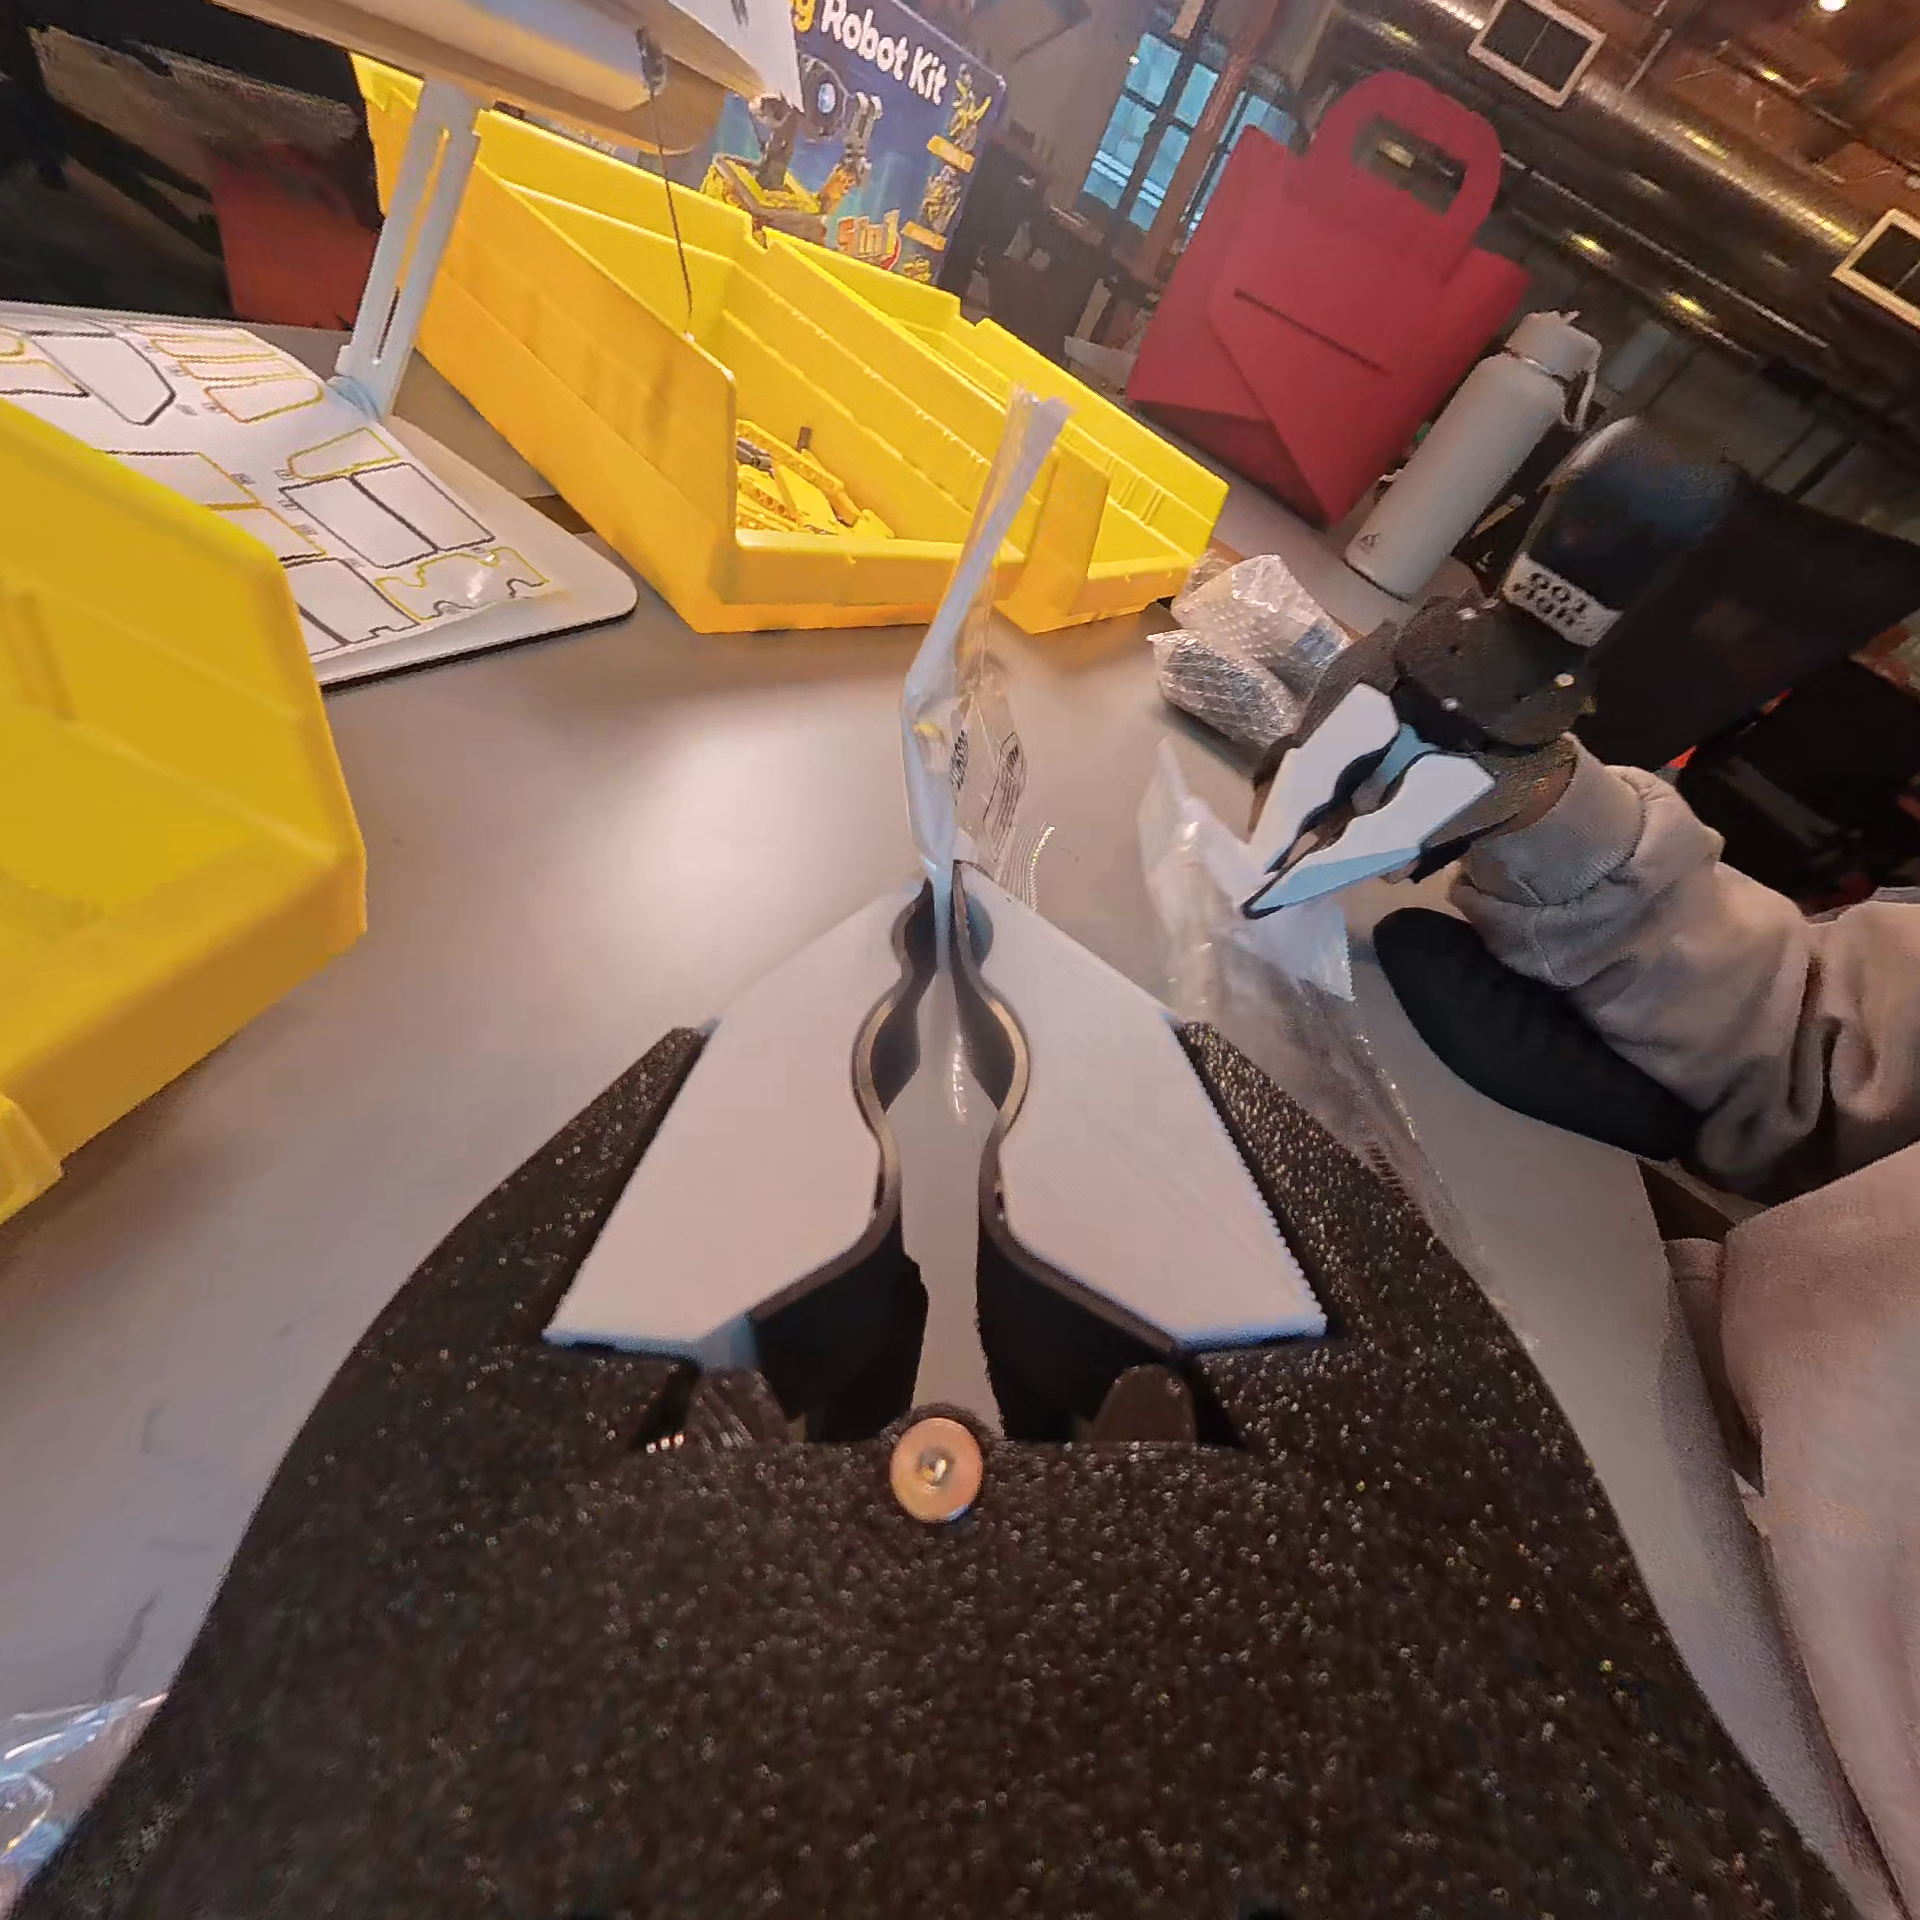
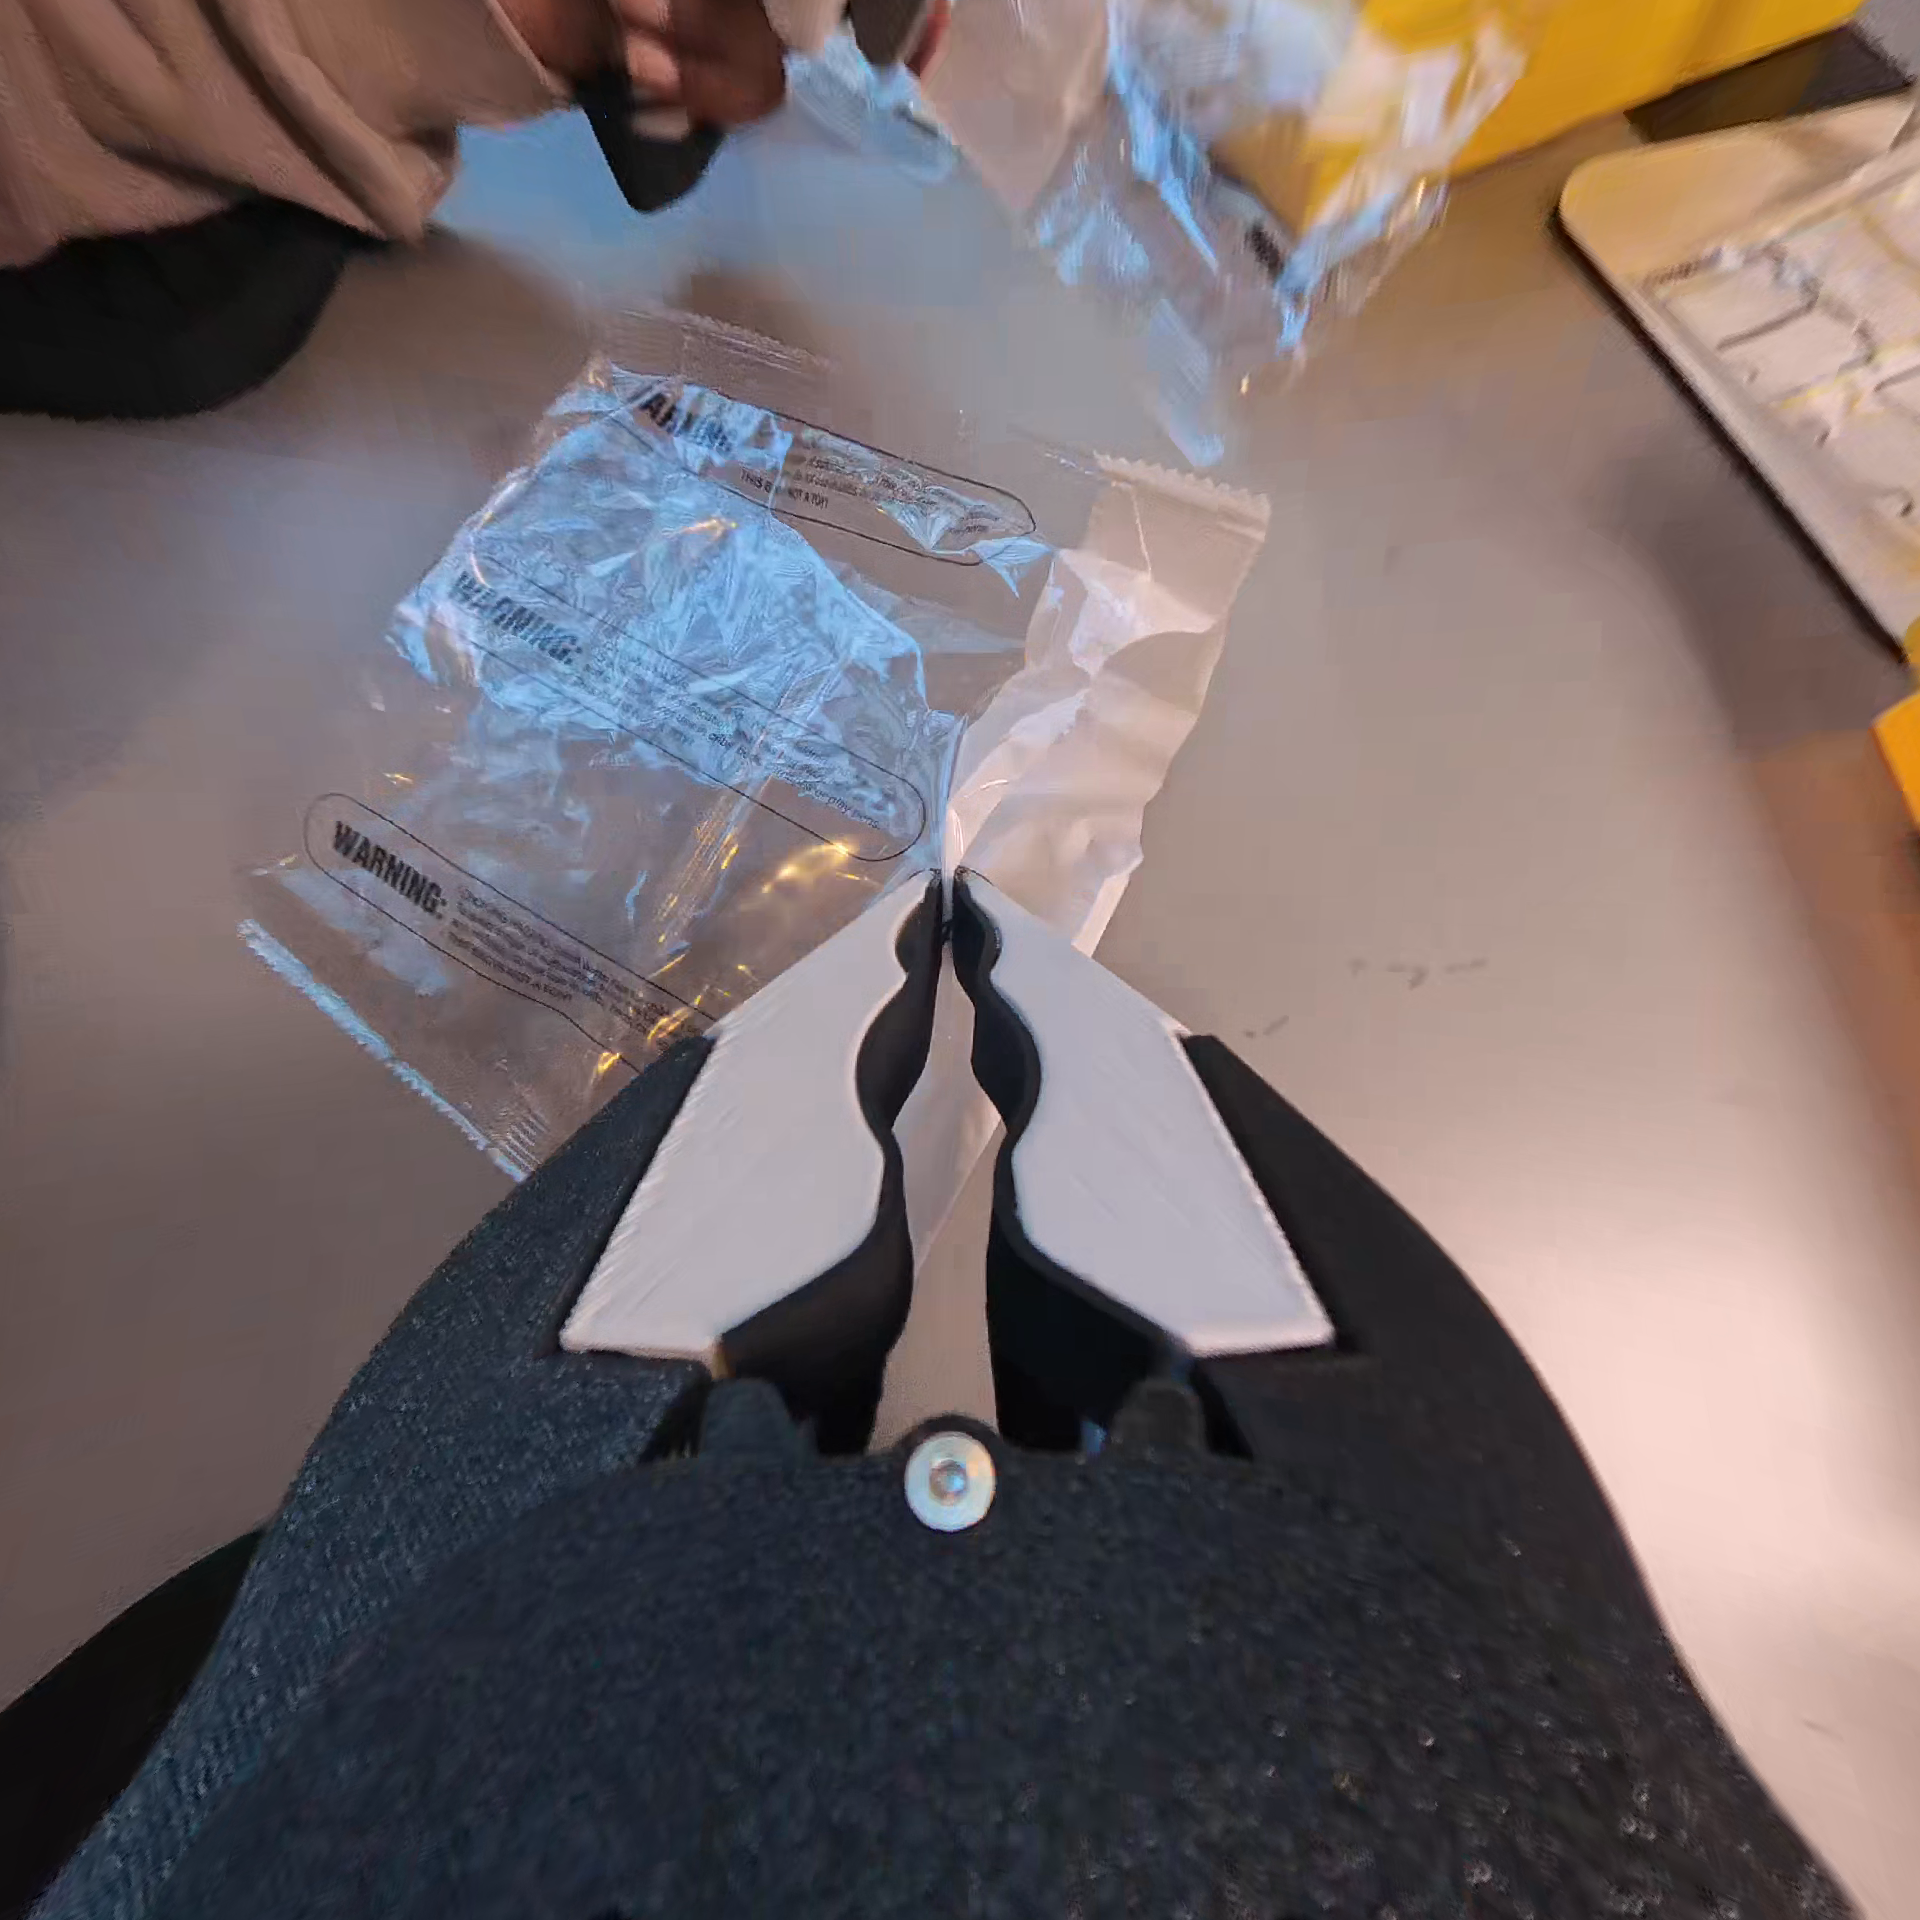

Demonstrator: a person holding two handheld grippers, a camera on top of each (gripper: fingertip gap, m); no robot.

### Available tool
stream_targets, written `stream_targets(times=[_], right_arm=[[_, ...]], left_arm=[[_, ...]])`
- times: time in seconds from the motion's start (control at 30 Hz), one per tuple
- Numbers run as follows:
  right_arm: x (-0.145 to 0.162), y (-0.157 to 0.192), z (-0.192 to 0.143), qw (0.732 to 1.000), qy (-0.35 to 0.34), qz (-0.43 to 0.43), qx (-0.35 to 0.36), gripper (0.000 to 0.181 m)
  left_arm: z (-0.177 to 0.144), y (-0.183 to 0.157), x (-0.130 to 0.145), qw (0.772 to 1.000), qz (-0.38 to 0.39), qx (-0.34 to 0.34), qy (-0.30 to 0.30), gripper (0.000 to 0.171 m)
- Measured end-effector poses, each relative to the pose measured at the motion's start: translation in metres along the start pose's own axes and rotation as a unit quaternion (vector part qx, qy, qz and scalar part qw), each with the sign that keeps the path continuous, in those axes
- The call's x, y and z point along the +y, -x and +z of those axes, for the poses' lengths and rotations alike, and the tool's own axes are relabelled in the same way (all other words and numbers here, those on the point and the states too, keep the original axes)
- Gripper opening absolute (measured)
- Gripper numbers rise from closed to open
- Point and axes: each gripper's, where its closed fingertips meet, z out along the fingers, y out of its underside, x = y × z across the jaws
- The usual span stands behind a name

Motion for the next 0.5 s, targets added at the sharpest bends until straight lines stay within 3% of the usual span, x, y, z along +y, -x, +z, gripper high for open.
stream_targets(times=[0.13,0.27,0.37,0.5], right_arm=[[-0.061,0.002,-0.041,0.99,-0.137,-0.011,-0.012,0.0],[-0.13,-0.03,-0.067,0.97,-0.239,0.048,0.023,0.0],[-0.182,-0.067,-0.056,0.959,-0.262,0.088,0.068,0.0],[-0.237,-0.119,-0.013,0.95,-0.255,0.09,0.155,0.0]], left_arm=[[-0.002,0.009,0.002,1.0,-0.02,-0.017,0.004,0.0],[0.012,0.006,0.022,0.998,-0.049,0.002,0.038,0.0],[0.027,-0.008,0.039,0.996,-0.048,0.018,0.077,0.0],[0.037,-0.025,0.046,0.995,-0.033,0.031,0.094,0.0]])
